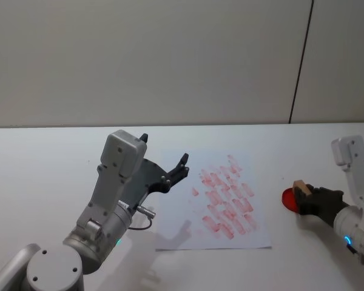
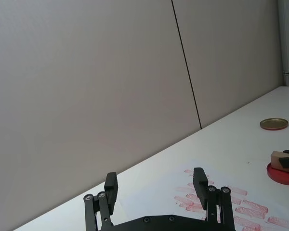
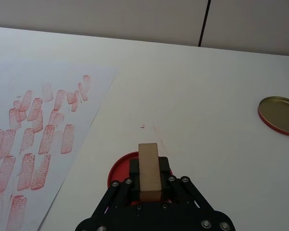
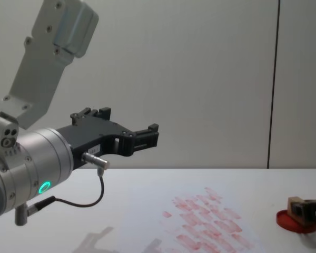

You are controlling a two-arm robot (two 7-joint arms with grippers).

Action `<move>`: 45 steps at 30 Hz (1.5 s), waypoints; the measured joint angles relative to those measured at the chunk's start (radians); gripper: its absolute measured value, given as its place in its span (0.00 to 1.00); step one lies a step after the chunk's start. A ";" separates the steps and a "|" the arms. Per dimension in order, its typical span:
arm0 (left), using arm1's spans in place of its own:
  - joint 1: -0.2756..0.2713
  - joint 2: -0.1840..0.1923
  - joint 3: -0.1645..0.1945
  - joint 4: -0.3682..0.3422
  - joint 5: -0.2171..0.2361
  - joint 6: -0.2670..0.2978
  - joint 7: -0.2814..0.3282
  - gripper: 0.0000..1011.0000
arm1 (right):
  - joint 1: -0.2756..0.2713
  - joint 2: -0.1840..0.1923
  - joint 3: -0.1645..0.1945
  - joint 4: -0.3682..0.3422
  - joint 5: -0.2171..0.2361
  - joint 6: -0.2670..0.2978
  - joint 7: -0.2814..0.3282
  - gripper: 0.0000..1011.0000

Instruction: Use the one hand to pick up the stamp and affix it onto the A4 paper.

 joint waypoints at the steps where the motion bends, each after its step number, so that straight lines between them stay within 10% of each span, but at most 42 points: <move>1: 0.000 0.000 0.000 0.000 0.000 0.000 0.000 0.98 | 0.000 0.000 0.000 0.001 0.000 0.001 -0.002 0.22; 32: 0.000 0.000 0.000 0.000 0.000 0.000 0.000 0.98 | -0.021 0.002 -0.006 -0.186 -0.054 -0.102 0.006 0.22; 45: 0.000 0.000 0.000 0.000 0.000 0.000 0.000 0.98 | 0.057 -0.058 -0.042 -0.094 -0.109 -0.070 0.032 0.22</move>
